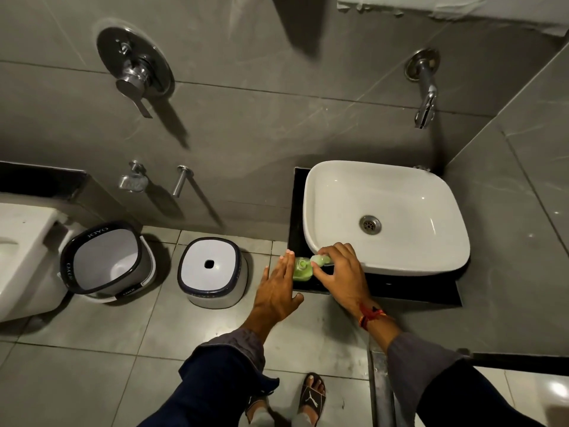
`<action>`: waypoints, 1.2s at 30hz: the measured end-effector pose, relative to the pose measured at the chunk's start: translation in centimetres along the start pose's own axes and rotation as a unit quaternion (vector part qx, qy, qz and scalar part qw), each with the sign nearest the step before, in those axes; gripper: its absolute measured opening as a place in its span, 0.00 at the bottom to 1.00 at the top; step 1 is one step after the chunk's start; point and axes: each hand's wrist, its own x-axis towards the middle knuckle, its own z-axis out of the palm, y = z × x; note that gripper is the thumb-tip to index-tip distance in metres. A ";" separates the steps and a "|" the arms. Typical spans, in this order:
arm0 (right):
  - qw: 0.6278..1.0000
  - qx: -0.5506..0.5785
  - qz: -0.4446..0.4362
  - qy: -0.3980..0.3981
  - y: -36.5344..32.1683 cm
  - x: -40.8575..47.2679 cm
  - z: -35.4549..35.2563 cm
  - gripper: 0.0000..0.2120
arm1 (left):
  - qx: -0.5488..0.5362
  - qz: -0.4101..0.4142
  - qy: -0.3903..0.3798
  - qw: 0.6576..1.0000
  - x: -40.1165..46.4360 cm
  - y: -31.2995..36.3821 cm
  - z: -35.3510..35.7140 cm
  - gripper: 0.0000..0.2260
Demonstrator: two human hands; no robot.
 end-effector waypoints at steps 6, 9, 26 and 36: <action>0.996 -0.061 0.009 -0.069 -1.2 1.5 2.0 0.13 | 0.001 0.003 -0.006 1.000 0.4 0.4 0.1 0.46; 0.990 -0.102 0.005 -0.095 -0.9 1.7 2.5 0.14 | -0.001 0.008 -0.003 1.000 0.6 0.8 0.0 0.45; 0.943 -0.271 -0.087 -0.174 -1.6 4.0 4.2 0.19 | 0.003 -0.017 0.005 1.000 0.4 -0.2 0.0 0.46; 0.937 -0.269 -0.060 -0.213 -2.9 5.1 4.3 0.18 | -0.004 -0.026 0.002 1.000 0.7 -0.2 0.5 0.46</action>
